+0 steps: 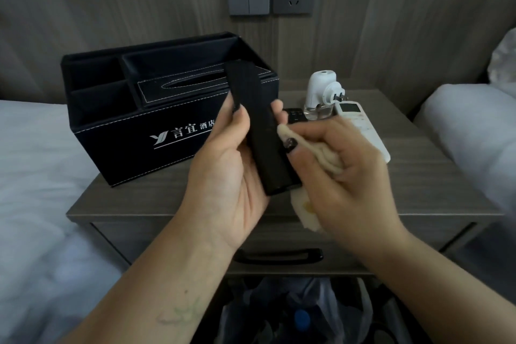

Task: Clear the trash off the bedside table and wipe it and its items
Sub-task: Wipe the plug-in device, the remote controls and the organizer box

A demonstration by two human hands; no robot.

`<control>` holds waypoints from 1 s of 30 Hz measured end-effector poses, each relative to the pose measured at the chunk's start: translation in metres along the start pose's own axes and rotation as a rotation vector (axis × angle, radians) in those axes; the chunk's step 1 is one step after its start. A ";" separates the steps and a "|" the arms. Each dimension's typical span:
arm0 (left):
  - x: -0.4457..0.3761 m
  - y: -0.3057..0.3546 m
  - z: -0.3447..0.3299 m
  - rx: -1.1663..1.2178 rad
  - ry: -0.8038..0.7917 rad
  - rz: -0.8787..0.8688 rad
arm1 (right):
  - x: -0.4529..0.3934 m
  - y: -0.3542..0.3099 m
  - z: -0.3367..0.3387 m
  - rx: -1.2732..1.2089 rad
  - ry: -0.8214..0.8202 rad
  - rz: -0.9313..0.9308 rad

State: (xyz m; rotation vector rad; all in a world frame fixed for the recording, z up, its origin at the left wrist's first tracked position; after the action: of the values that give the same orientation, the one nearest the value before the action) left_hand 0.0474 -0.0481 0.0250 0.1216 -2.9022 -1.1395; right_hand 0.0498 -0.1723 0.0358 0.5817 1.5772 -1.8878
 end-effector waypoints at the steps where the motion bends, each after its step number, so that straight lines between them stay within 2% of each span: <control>1: 0.000 0.002 0.001 0.020 0.034 -0.014 | 0.003 0.001 -0.005 -0.063 -0.024 -0.024; 4: 0.000 0.007 0.007 0.013 0.136 -0.063 | 0.012 -0.003 -0.016 -0.178 -0.113 -0.007; 8: 0.001 0.002 0.011 -0.046 0.176 -0.008 | 0.021 -0.022 -0.027 -0.026 -0.242 0.222; 10: 0.002 -0.004 0.012 -0.045 0.195 0.049 | 0.018 -0.024 -0.027 0.051 -0.266 0.264; 14: 0.003 -0.007 0.010 -0.043 0.167 0.091 | 0.004 -0.020 -0.015 0.087 -0.166 0.221; 18: 0.004 -0.012 0.010 -0.085 0.107 0.169 | 0.011 -0.028 -0.020 0.156 -0.207 0.335; 23: 0.010 -0.028 -0.002 -0.051 -0.068 0.263 | -0.005 -0.019 0.001 0.242 -0.009 0.303; 25: 0.013 -0.031 -0.006 -0.062 -0.142 0.289 | -0.002 -0.019 0.001 0.235 -0.005 0.330; 28: 0.011 -0.028 -0.007 -0.117 -0.174 0.253 | -0.005 -0.018 0.007 0.255 0.016 0.367; 30: 0.012 -0.027 -0.008 -0.246 -0.189 0.201 | -0.015 -0.013 0.024 0.284 0.149 0.313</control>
State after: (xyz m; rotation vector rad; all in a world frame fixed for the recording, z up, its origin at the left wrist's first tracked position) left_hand 0.0378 -0.0744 0.0120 -0.2899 -2.8114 -1.5284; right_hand 0.0532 -0.1919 0.0602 1.0495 1.2243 -1.8693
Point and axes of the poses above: each hand's wrist, its own x-axis away from the middle knuckle, its own z-axis out of the back of the hand, y = z × x, the point moved 5 cm from there along -x, towards the middle knuckle, and after that the axes turned 4 degrees about -x, right-handed, at the moved point
